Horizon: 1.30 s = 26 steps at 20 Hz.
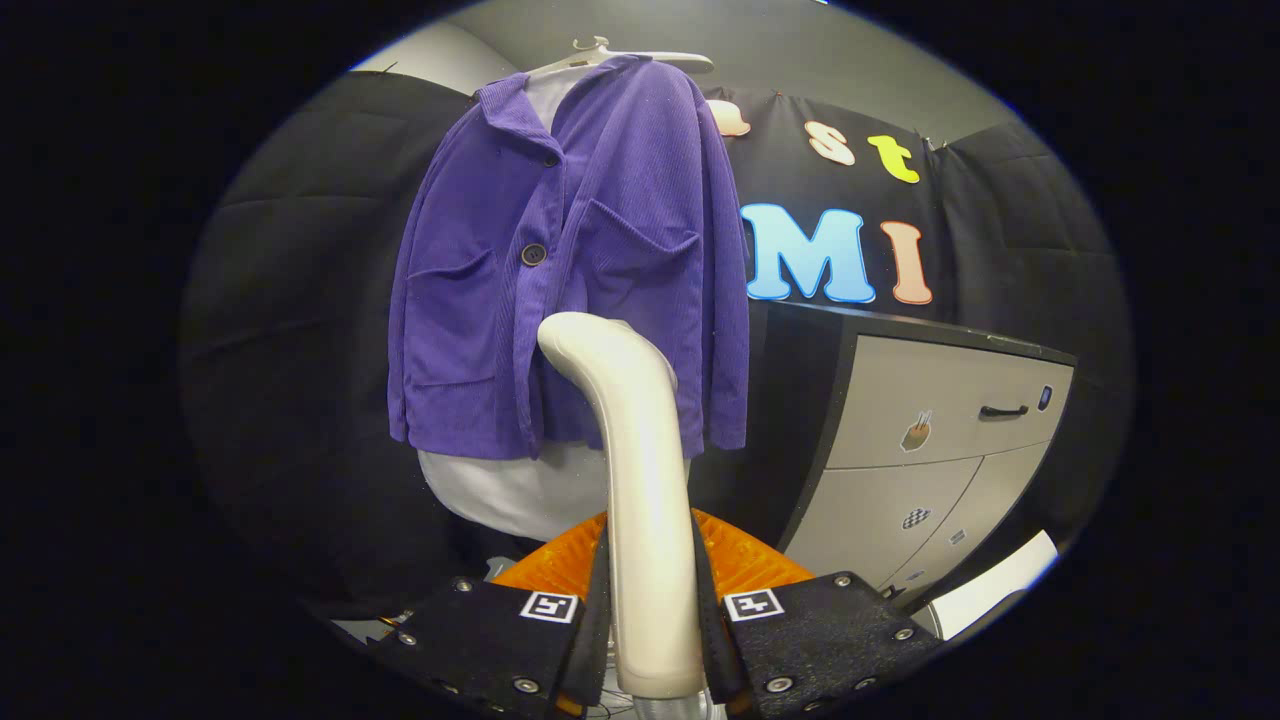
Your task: Iron the clothes twice with a garment steamer, once on the left side and once on the right side.
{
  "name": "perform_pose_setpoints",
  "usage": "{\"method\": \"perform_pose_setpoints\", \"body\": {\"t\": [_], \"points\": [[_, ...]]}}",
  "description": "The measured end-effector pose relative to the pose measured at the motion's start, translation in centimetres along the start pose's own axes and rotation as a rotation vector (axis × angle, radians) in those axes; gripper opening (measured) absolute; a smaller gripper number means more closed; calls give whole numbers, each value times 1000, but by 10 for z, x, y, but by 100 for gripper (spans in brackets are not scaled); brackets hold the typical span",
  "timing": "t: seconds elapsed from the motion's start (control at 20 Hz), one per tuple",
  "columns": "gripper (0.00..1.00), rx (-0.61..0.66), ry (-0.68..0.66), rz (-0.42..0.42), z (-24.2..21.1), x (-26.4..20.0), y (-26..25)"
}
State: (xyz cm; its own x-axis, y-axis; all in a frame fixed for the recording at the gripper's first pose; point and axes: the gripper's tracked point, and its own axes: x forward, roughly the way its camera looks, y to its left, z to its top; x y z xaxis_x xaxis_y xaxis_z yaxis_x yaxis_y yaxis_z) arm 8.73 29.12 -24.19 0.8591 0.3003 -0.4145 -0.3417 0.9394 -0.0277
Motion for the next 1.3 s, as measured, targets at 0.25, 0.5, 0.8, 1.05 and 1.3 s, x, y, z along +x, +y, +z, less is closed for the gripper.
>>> {"method": "perform_pose_setpoints", "body": {"t": [0.25,0.5,0.8,1.05,1.3], "points": [[39,5,41,9,-24,-10,-5],[39,31,-56,36,13,-35,-3],[39,58,-204,79,98,-67,3],[38,75,-312,98,176,-77,12],[38,67,-437,137,254,-83,41]]}}
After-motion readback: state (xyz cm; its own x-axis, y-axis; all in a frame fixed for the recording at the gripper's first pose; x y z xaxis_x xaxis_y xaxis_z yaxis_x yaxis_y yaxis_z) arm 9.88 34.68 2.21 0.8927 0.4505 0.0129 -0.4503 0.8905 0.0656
